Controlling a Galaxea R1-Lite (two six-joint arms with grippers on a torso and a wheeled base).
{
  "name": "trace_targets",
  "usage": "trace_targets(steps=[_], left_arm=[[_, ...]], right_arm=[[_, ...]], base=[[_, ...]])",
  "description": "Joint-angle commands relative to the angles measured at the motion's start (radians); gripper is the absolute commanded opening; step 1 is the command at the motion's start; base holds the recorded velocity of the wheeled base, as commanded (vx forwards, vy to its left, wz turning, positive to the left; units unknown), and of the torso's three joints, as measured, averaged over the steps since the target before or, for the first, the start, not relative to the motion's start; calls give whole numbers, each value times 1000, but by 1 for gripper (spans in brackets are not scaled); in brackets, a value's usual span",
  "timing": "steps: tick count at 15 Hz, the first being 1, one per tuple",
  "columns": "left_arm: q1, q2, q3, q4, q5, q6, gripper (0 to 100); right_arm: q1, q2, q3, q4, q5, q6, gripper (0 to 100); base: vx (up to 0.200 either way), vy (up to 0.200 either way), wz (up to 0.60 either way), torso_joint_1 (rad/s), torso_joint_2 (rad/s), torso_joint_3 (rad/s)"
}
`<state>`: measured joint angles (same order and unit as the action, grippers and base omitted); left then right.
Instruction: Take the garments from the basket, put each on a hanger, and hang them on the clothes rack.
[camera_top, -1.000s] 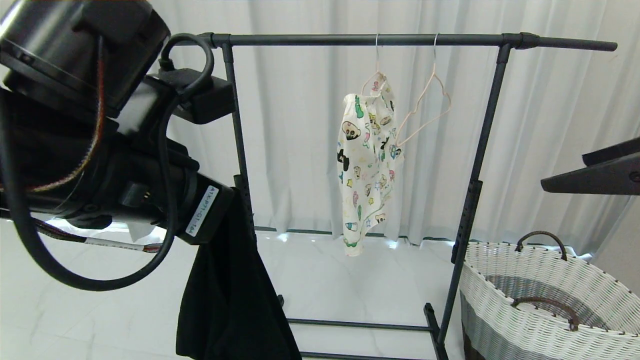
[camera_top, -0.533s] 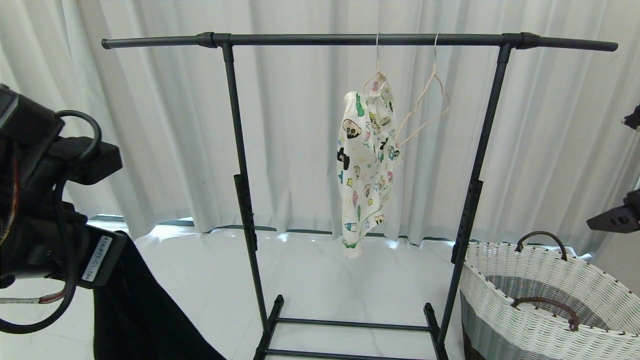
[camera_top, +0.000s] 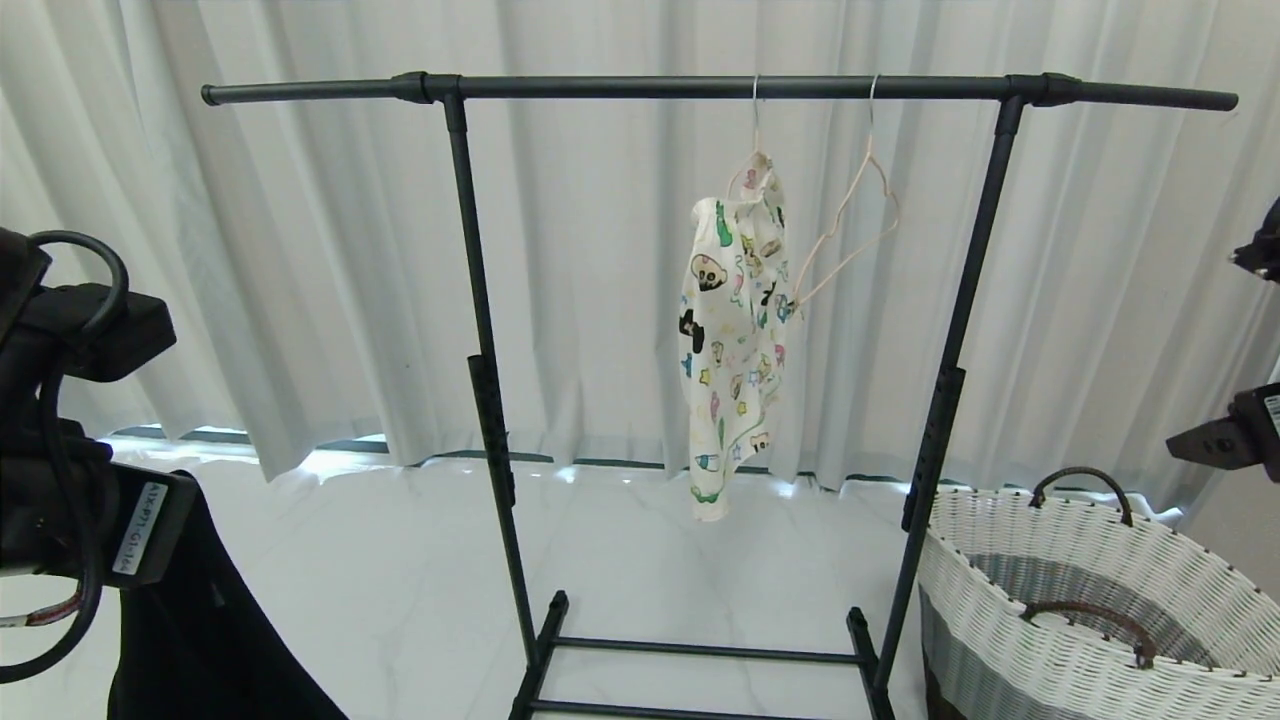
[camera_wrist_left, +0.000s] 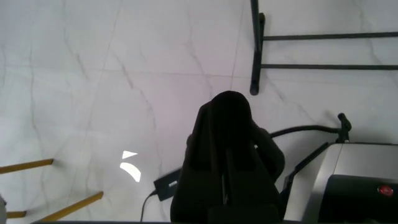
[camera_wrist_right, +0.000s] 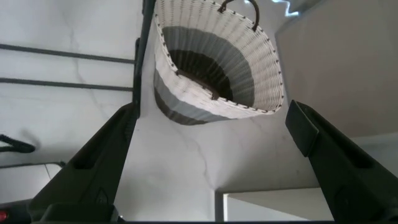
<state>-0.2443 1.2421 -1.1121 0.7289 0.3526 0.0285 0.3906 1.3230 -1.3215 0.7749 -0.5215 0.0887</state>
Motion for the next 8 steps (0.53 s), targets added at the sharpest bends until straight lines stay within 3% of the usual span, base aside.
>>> trace_targets(steps=[1,8], left_arm=[[-1,-15,2,0,0,1,0],[-3,-23,2,0,0,1,0]], right_arm=[[1,-1,-1,-22,3,6,100],[1,5,1,-187,55,34,100]], base=[[0,0,0,183,-476,-271],[0,0,0,180,-476,-288]])
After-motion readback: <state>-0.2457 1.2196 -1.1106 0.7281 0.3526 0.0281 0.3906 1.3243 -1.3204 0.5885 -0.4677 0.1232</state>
